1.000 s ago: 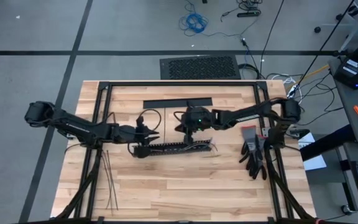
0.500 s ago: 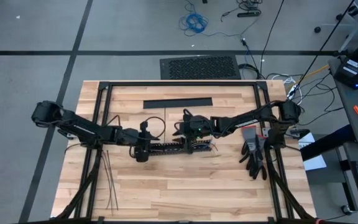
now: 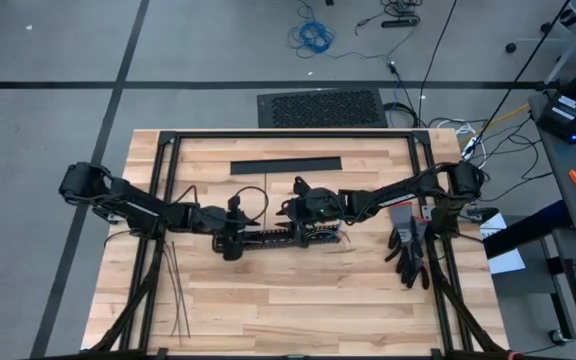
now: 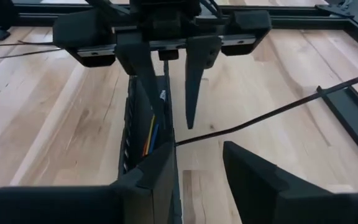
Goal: Ziptie cables
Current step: Put the zip-tied cable into the black cable duct
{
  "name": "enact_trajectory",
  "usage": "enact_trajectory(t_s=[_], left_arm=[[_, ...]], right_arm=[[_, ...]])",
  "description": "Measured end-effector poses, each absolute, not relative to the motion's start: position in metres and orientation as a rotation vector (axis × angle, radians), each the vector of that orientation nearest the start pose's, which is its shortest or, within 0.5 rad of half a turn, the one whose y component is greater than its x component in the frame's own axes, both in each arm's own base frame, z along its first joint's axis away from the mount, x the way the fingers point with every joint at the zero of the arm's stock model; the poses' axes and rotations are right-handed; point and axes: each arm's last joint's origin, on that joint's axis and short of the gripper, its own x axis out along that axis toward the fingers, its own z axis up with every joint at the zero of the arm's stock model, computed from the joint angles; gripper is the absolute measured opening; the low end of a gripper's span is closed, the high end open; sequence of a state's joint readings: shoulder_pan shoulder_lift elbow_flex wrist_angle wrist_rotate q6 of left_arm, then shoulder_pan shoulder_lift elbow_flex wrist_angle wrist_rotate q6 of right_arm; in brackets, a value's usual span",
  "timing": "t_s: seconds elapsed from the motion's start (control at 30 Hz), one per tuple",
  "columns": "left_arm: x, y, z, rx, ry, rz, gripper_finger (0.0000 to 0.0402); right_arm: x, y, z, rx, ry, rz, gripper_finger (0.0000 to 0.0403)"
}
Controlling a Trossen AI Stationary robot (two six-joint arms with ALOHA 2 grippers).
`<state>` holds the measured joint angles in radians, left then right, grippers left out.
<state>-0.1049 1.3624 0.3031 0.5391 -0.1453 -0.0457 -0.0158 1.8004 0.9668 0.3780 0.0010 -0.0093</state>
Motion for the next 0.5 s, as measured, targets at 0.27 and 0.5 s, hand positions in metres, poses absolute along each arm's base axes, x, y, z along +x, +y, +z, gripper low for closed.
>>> enact_trajectory(t_s=[0.27, 0.5], left_arm=[[0.2192, -0.0195, 0.1260, 0.023, 0.550, 0.030, 0.0114], [0.2201, -0.0192, 0.1228, 0.049, 0.561, 0.035, 0.0114]], right_arm=[[0.3760, -0.0045, 0.1769, 0.016, 0.456, -0.015, 0.0132], [0.3760, -0.0044, 0.1769, 0.028, 0.456, -0.017, 0.0132]])
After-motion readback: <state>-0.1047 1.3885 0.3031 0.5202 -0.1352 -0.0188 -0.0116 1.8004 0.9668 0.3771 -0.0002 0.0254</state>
